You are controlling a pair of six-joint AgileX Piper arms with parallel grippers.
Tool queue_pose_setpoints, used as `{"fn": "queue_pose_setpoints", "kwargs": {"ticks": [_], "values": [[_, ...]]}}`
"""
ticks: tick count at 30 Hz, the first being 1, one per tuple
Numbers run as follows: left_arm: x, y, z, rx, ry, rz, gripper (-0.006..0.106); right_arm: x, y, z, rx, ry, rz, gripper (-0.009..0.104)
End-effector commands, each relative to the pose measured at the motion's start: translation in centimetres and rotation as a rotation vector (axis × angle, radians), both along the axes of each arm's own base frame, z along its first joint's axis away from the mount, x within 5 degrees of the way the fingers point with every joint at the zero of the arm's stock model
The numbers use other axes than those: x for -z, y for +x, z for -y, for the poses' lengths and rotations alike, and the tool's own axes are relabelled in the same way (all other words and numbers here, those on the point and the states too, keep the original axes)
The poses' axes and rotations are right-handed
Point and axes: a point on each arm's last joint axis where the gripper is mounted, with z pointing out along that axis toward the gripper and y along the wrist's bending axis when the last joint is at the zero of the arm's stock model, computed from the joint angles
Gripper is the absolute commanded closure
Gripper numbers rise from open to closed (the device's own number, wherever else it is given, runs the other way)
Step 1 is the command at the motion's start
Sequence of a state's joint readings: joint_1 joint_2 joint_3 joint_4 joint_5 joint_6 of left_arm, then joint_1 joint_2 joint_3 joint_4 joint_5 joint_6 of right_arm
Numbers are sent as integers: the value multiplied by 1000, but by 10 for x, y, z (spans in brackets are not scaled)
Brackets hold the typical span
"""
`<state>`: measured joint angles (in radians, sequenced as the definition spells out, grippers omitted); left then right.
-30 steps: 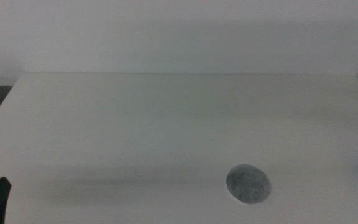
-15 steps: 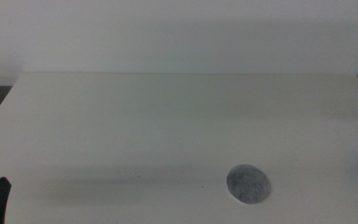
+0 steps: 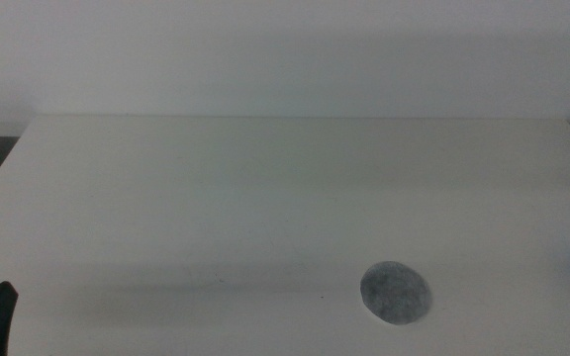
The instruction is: Place an empty cup on a cup mat.
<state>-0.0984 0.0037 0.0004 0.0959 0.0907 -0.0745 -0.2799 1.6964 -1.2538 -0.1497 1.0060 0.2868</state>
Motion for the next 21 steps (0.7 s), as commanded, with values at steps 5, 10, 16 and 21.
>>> {"fn": "queue_pose_setpoints", "kwargs": {"ticks": [5, 10, 16, 21], "values": [[-1, 0, 0, 2, -10, 8, 7, 32, 21, 9, -14, 3, 11, 9], [-1, 0, 0, 2, -10, 8, 7, 47, 32, 11, -22, 2, 26, 39], [-1, 0, 0, 2, -10, 8, 7, 53, 36, 12, -89, -2, 25, 97], [-1, 0, 0, 2, -10, 8, 7, 6, 33, -22, -159, 16, 158, 97]]}}
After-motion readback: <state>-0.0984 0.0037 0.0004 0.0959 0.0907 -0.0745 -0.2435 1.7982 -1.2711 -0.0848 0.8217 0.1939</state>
